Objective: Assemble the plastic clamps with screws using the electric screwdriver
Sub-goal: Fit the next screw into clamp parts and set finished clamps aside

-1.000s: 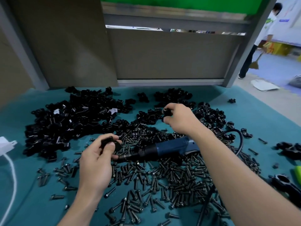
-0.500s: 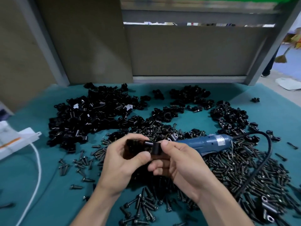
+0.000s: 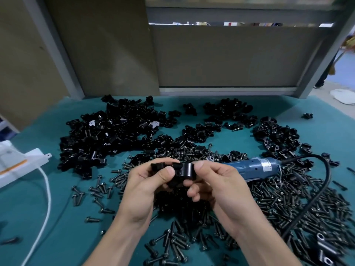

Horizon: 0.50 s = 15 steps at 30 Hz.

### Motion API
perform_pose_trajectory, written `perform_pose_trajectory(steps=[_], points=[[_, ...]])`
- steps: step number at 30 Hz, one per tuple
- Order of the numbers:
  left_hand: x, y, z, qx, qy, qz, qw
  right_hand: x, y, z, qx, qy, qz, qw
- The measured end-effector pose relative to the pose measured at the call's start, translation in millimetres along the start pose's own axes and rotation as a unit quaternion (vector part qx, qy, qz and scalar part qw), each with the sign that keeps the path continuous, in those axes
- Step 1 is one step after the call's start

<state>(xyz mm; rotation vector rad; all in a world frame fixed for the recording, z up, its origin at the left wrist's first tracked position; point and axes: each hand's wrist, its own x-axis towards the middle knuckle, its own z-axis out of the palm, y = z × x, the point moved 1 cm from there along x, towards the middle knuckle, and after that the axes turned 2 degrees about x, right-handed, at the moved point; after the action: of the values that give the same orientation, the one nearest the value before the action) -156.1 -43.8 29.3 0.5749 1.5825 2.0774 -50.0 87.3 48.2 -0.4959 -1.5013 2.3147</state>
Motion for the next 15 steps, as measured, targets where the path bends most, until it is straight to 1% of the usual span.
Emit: perform_pose_trajectory(steps=[2,3,5,6,7,8,9,11,12,13,15], points=[[1,1,0,0.028,0.021,0.018,0.999,-1,0,0,-0.068,0.031,-0.058,0.996],[1,0,-1,0.037,0.028,0.029,0.998,-2,2,0,-0.13,0.043,-0.084,0.987],[2,-1,-2,0.055,0.028,0.047,0.997,-3,4,0,-0.284,0.078,-0.124,0.948],[2,-1,-2,0.065,0.022,0.053,0.996,-5,5,0,-0.346,0.09,-0.143,0.923],[1,-2,-2,0.072,0.012,0.058,0.996,-6,6,0,-0.383,0.091,-0.161,0.905],[0,-2,-3,0.072,0.004,0.062,0.996,-6,5,0,-0.393,0.083,-0.177,0.899],[0,-2,-3,0.069,-0.002,0.063,0.996,-5,4,-1,-0.382,0.075,-0.182,0.903],[-1,0,-5,0.088,-0.023,0.071,0.993,-2,-3,-4,-0.291,0.062,-0.161,0.941],[-2,0,-6,0.101,-0.045,0.072,0.991,0,-7,-5,-0.246,0.04,-0.144,0.958],[-4,0,-6,0.102,-0.074,0.064,0.99,2,-11,-5,-0.226,0.004,-0.133,0.965],[-7,0,-2,0.083,-0.123,0.035,0.988,4,-14,0,-0.234,-0.085,-0.109,0.962]])
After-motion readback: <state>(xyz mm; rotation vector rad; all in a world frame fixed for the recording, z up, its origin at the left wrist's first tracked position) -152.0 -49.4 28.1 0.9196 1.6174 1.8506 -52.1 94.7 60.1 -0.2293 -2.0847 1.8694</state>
